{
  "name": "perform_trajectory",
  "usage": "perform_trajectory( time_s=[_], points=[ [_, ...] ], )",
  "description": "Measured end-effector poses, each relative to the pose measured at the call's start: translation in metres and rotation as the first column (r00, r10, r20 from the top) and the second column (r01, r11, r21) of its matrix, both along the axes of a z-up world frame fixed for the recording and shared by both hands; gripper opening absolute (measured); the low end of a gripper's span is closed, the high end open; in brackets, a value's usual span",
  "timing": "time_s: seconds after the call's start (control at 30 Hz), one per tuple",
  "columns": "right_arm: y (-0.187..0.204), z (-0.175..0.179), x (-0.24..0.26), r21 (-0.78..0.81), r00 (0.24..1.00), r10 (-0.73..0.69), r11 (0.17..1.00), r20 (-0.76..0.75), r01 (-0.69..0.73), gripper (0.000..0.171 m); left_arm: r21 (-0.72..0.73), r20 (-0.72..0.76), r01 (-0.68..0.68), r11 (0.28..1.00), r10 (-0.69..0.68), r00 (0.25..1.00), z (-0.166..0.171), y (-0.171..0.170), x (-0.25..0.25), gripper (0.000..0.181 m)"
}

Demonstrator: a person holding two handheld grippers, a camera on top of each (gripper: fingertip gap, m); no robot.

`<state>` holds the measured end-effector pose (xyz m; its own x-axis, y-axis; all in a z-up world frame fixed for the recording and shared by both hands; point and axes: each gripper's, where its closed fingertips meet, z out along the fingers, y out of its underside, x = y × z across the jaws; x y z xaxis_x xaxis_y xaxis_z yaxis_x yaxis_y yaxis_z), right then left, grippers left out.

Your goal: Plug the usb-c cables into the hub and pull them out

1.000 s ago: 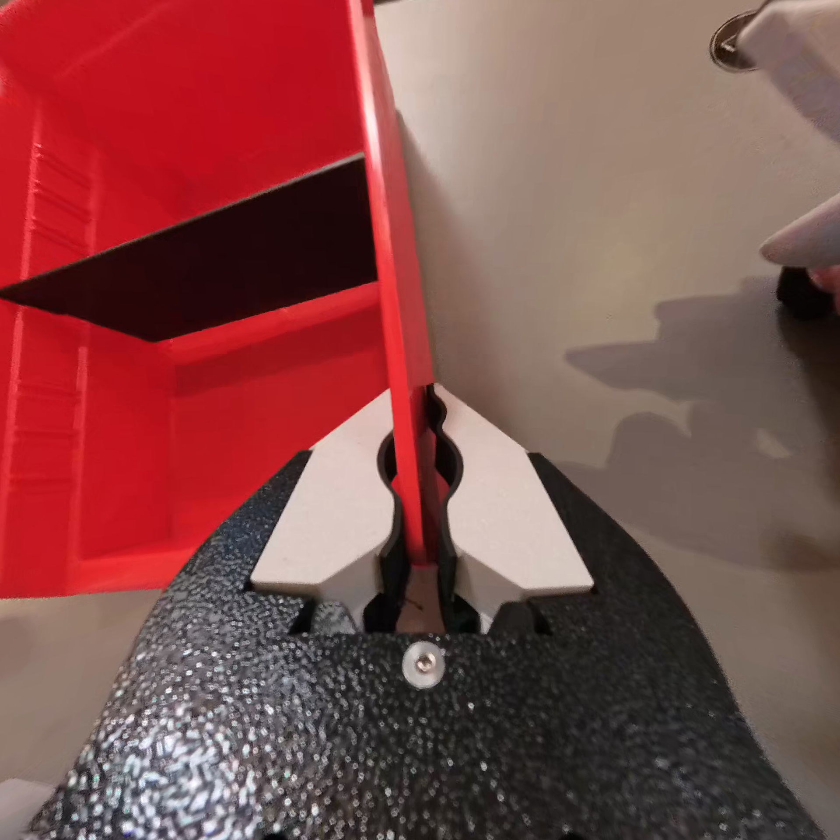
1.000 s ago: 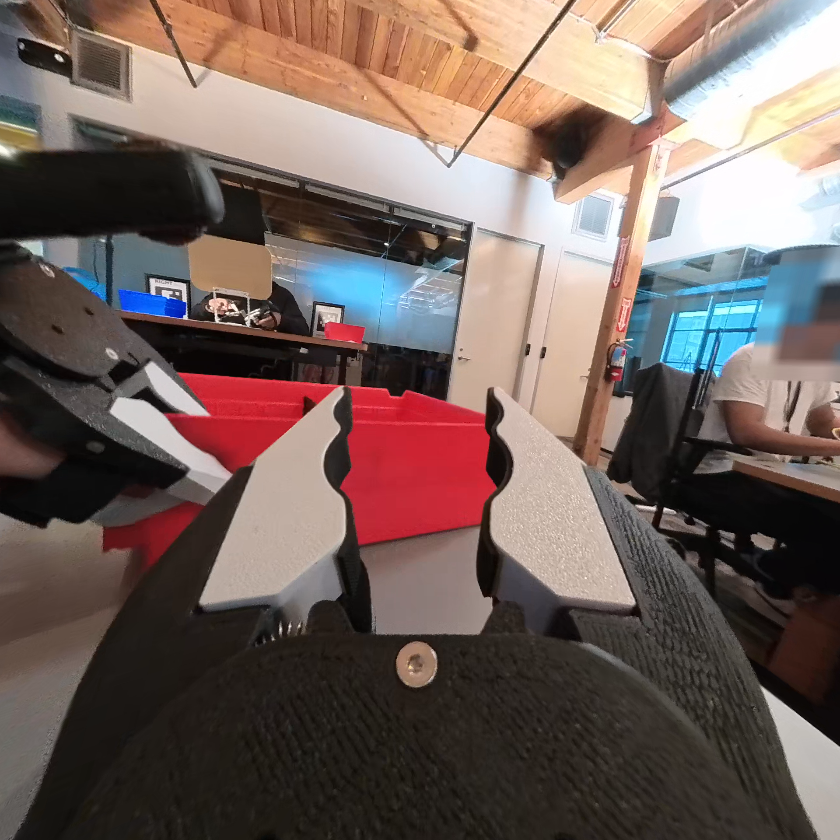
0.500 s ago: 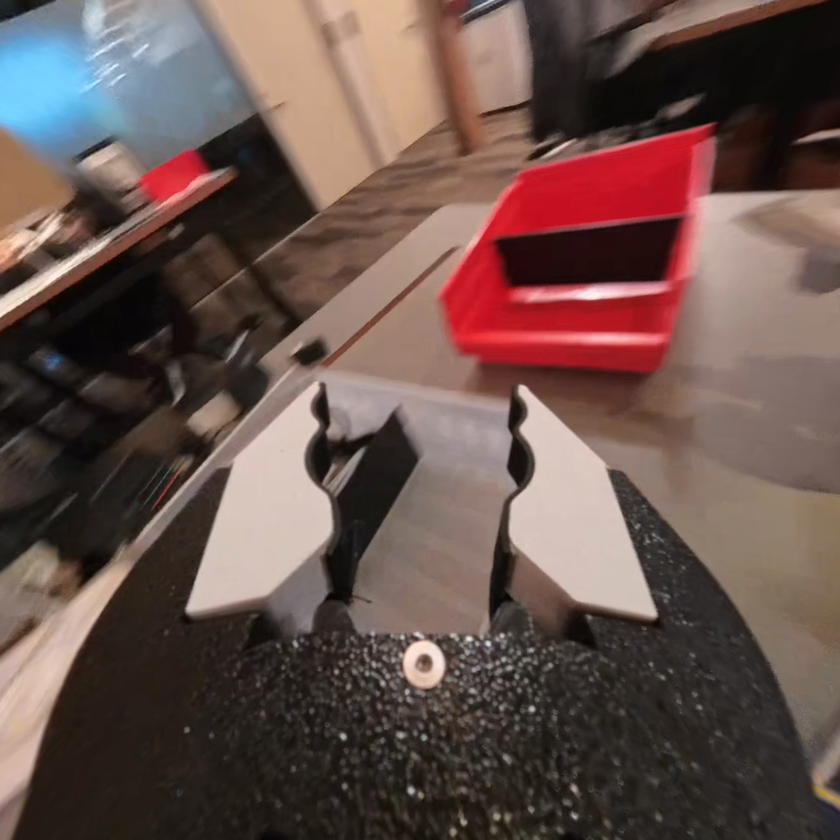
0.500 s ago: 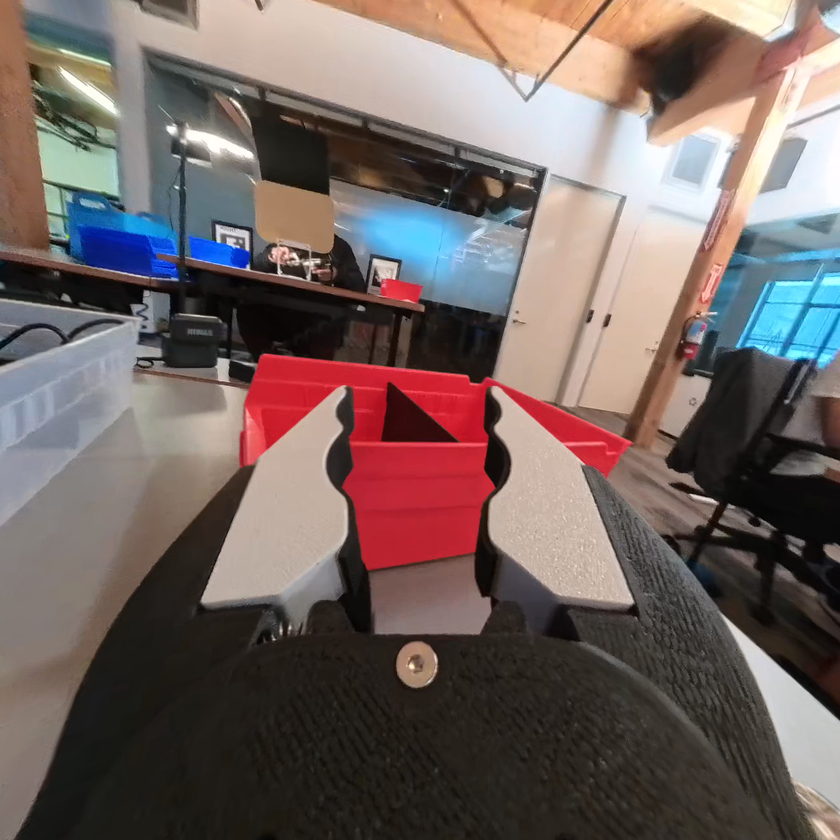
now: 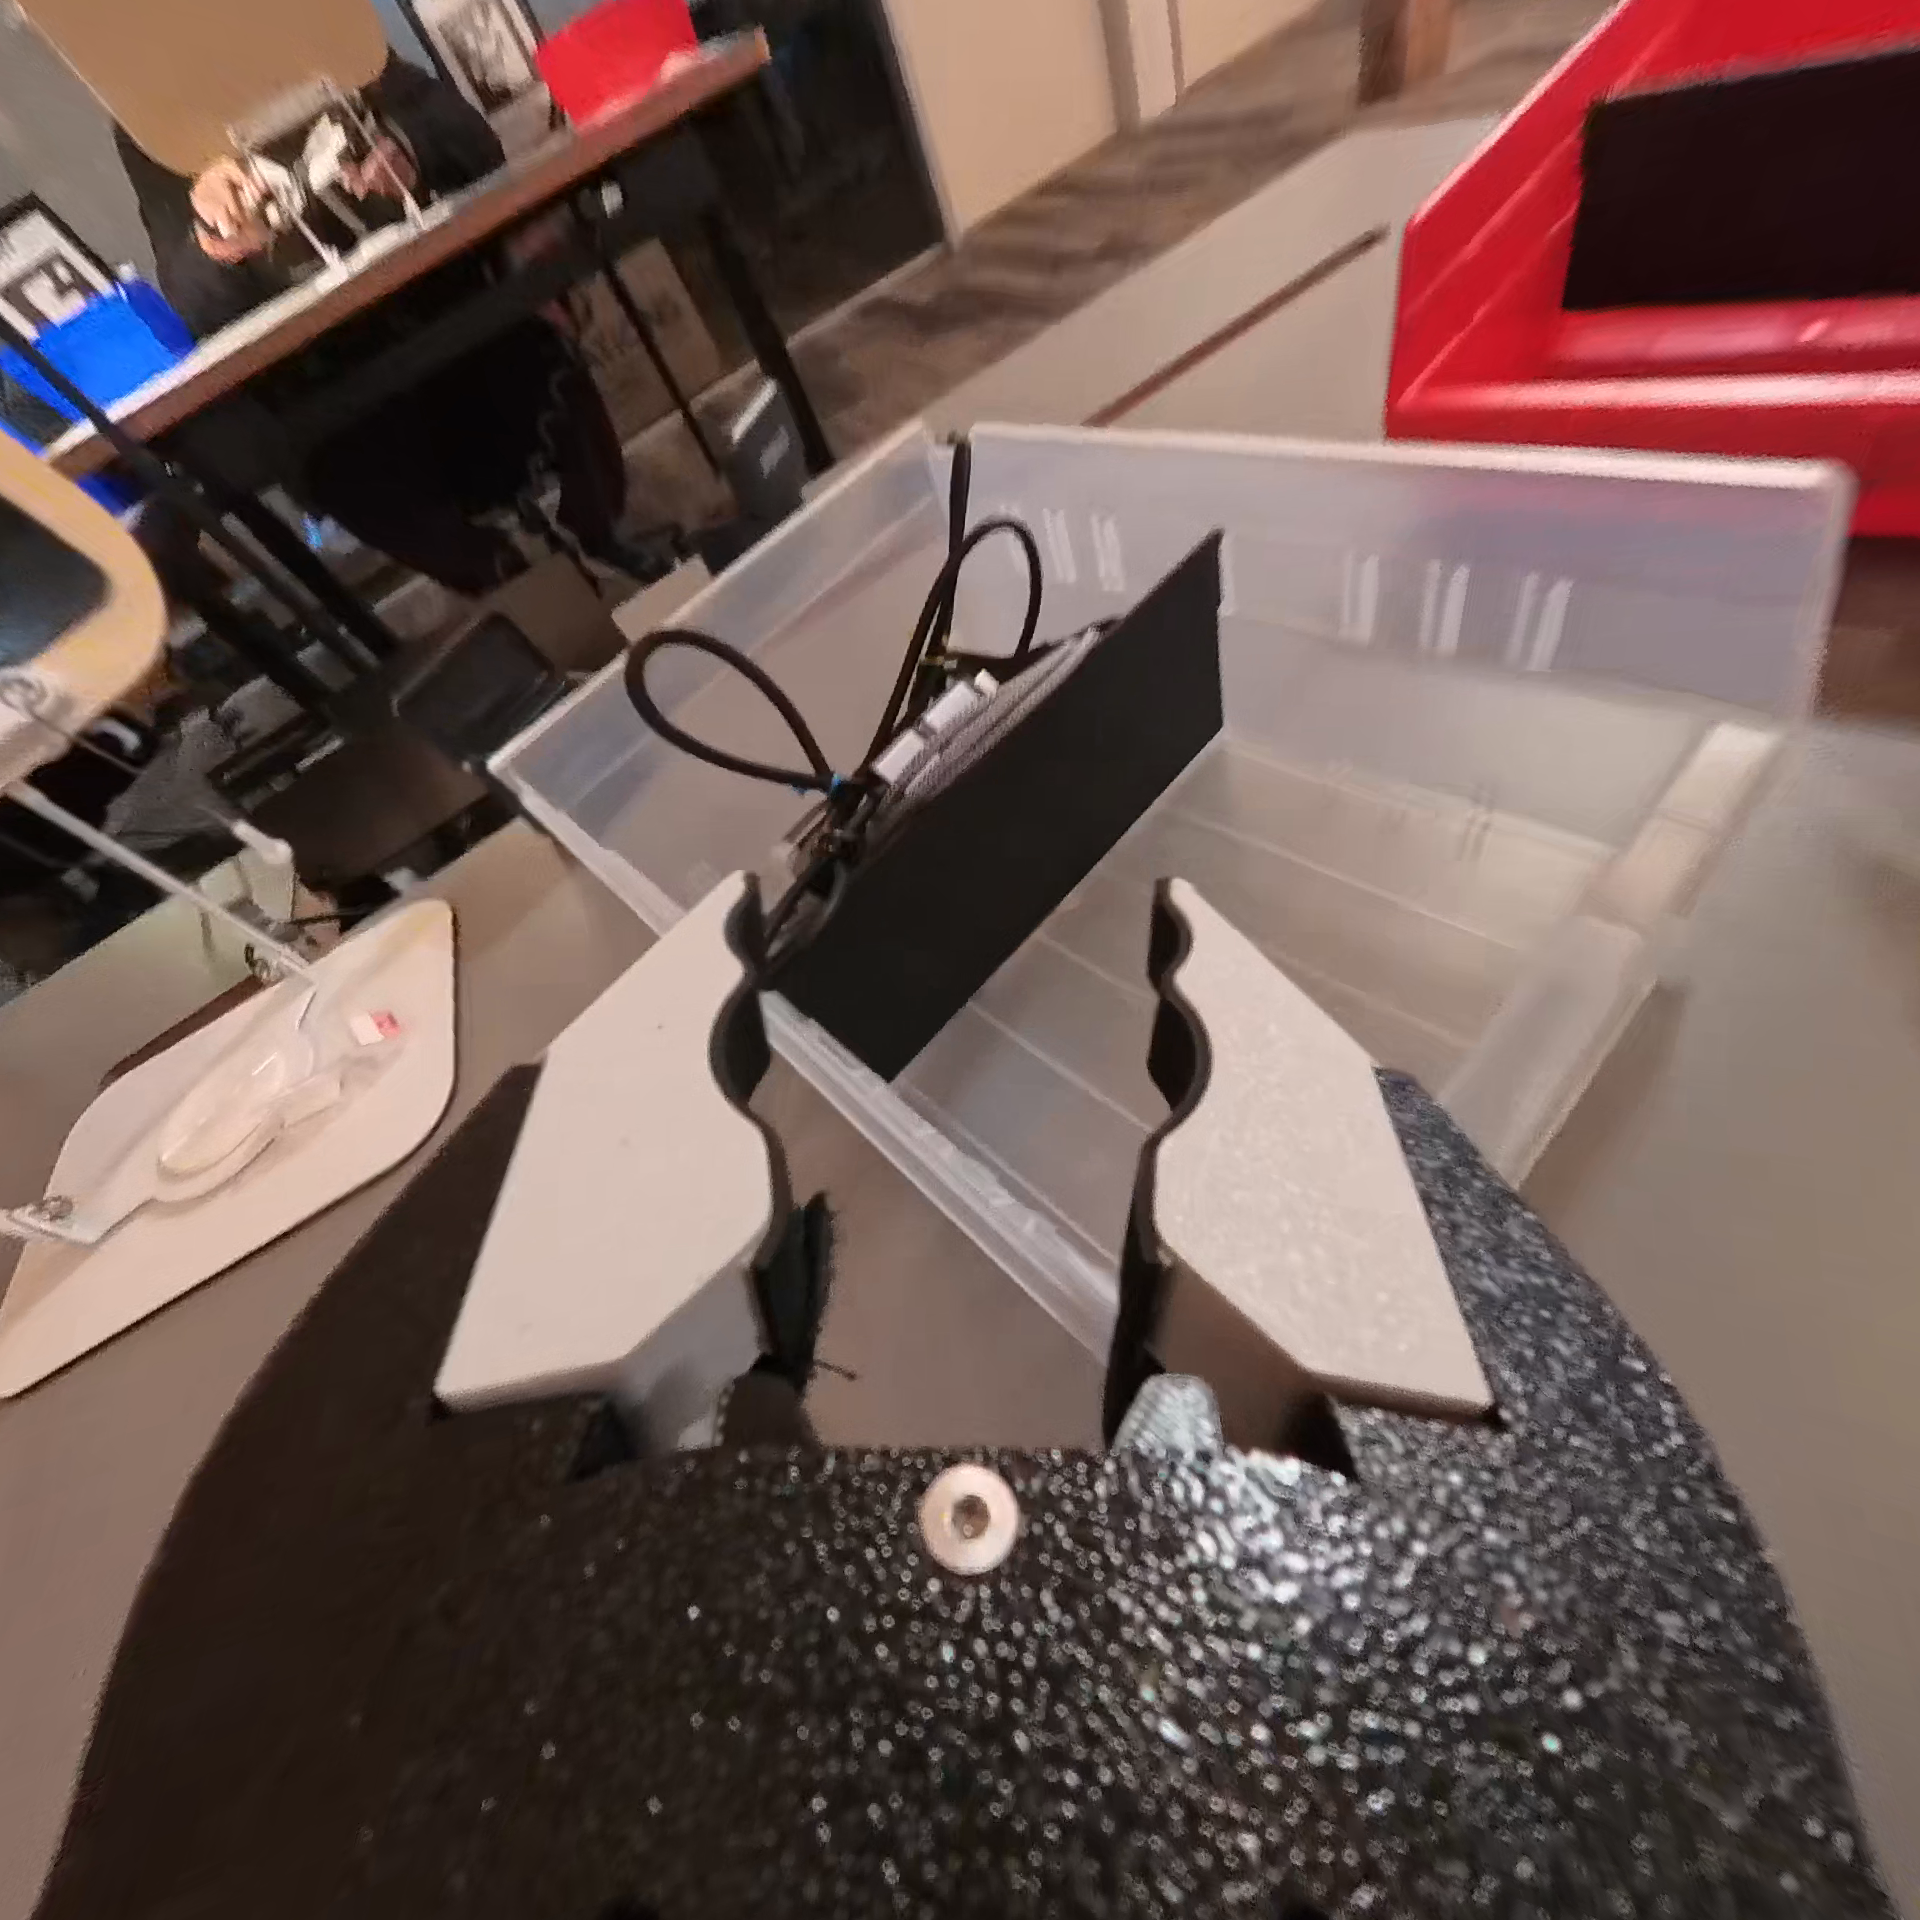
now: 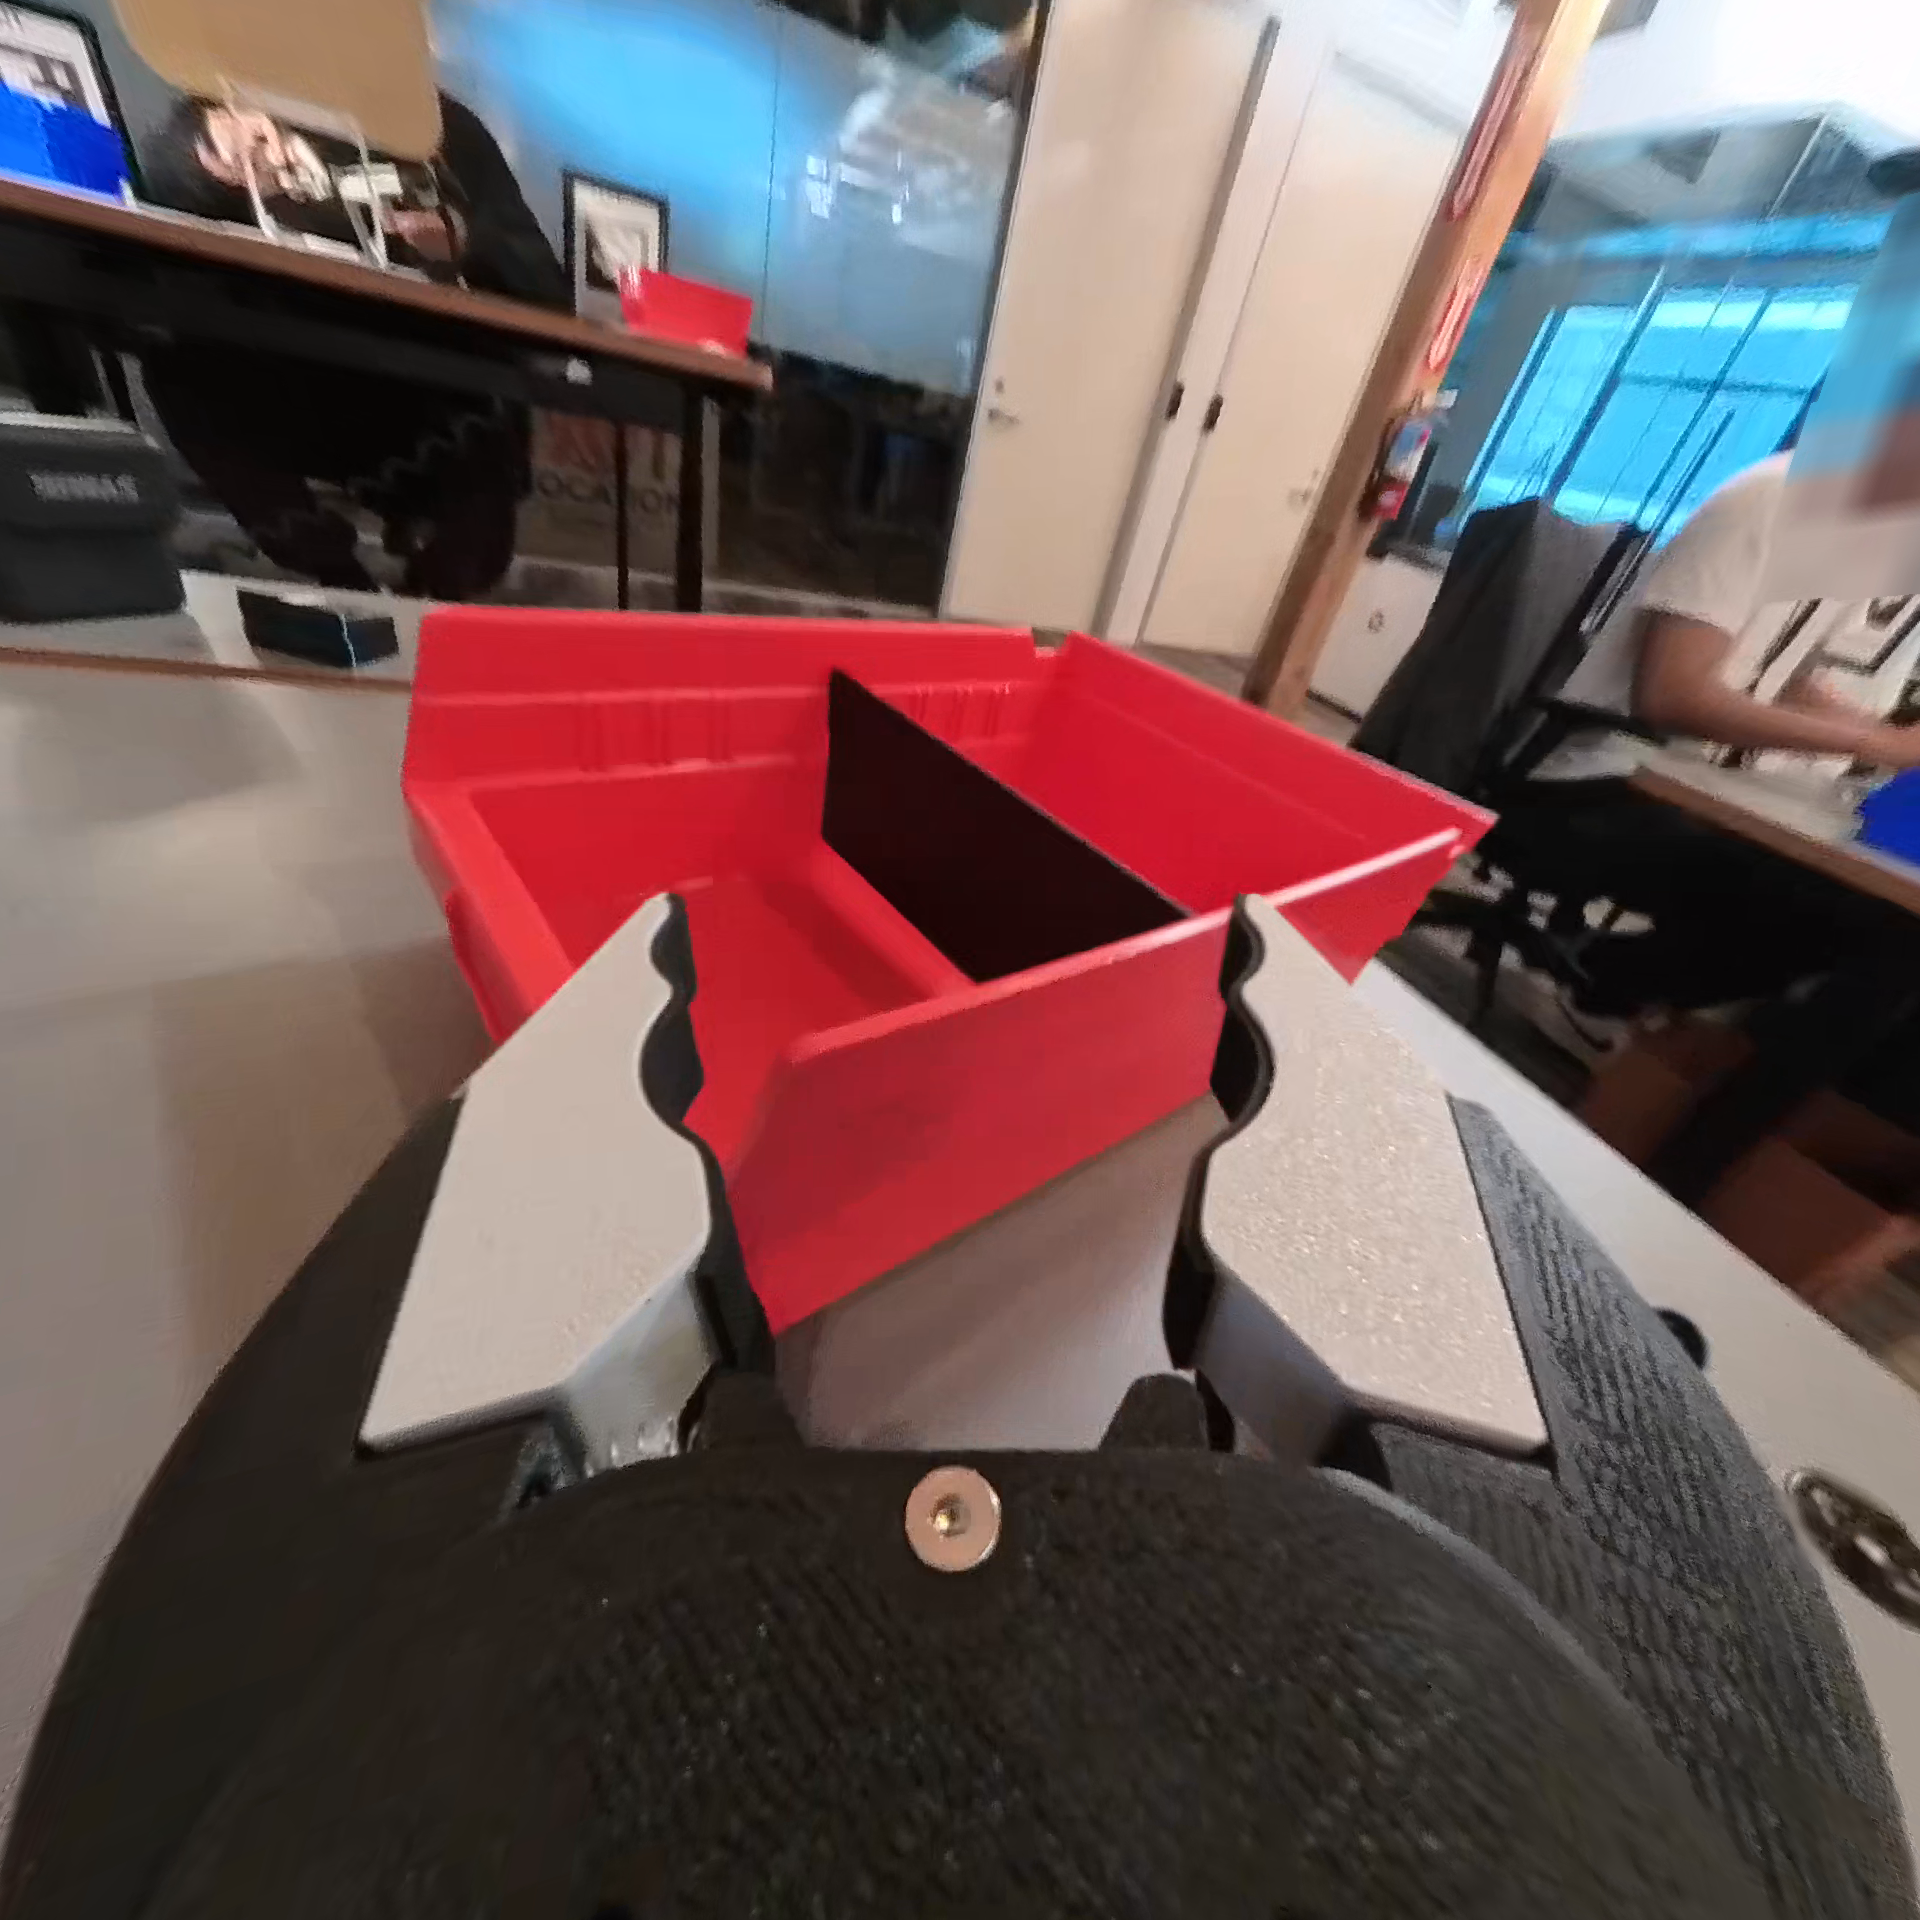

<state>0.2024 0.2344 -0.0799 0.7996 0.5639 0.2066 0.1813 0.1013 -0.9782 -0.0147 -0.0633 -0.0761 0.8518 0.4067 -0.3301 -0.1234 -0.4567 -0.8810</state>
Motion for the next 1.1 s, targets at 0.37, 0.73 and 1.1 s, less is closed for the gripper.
perform_trajectory(
  time_s=[0.37, 0.73, 1.1],
  points=[
    [0.036, -0.030, 0.062, -0.207, 0.988, -0.054, 0.975, 0.144, 0.083, 0.052, -0.212, 0.157, -0.115, 0.970, 0.150, 0.976, -0.031, -0.034, -0.032, 0.081],
    [0.058, -0.033, 0.091, -0.280, 0.985, 0.111, 0.957, 0.133, -0.070, 0.008, -0.302, 0.275, -0.205, 0.931, 0.291, 0.916, -0.063, -0.100, -0.076, 0.008],
    [0.038, -0.034, 0.123, -0.247, 0.877, 0.376, 0.919, 0.300, -0.309, 0.010, -0.234, 0.337, -0.317, 0.919, 0.383, 0.860, -0.062, -0.223, -0.082, 0.005]
  ],
)
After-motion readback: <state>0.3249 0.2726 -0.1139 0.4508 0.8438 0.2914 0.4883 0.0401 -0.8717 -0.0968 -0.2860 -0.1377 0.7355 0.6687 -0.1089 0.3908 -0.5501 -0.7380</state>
